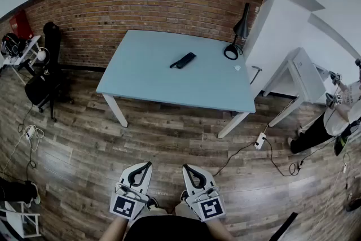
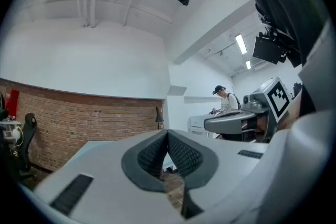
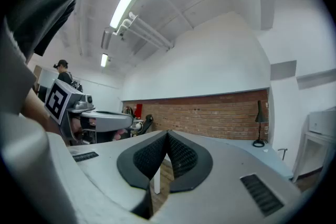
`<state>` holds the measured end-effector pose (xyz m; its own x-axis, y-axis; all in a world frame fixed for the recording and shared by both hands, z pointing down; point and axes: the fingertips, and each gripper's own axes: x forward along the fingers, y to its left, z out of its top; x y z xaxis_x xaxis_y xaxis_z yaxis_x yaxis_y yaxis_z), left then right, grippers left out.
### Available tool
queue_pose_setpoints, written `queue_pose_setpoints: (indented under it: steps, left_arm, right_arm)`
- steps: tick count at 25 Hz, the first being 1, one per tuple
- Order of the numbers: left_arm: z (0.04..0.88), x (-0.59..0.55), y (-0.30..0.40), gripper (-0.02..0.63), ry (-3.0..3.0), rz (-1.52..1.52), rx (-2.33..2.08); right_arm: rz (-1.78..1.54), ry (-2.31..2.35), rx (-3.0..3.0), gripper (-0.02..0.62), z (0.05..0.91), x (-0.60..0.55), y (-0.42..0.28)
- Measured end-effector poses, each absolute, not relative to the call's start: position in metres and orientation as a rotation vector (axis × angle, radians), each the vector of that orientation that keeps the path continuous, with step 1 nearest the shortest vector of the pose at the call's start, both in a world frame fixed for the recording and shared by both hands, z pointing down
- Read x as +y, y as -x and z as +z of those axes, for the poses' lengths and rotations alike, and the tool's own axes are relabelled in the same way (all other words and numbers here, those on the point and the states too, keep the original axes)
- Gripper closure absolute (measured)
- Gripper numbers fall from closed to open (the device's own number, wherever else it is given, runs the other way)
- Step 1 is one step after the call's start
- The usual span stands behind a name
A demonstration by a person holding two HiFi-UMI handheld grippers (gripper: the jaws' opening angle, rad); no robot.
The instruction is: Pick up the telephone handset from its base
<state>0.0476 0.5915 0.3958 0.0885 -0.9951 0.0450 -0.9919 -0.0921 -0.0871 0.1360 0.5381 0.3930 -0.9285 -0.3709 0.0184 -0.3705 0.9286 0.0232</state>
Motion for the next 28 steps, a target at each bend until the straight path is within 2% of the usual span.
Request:
queue_pose_setpoints:
  steps: [15,28]
  left_arm:
    - [0.399,0.557,-0.055,0.601,2.284,-0.096,2.123]
    - [0.412,0.498,-0.096,0.601,2.275,-0.174,2.206]
  right_arm:
    - [-0.019,-0.532,-3.064,0.572,0.407,0.51,-0.134]
    - [0.018,-0.431,-3.064,0.572,0.419,0.453,-0.172]
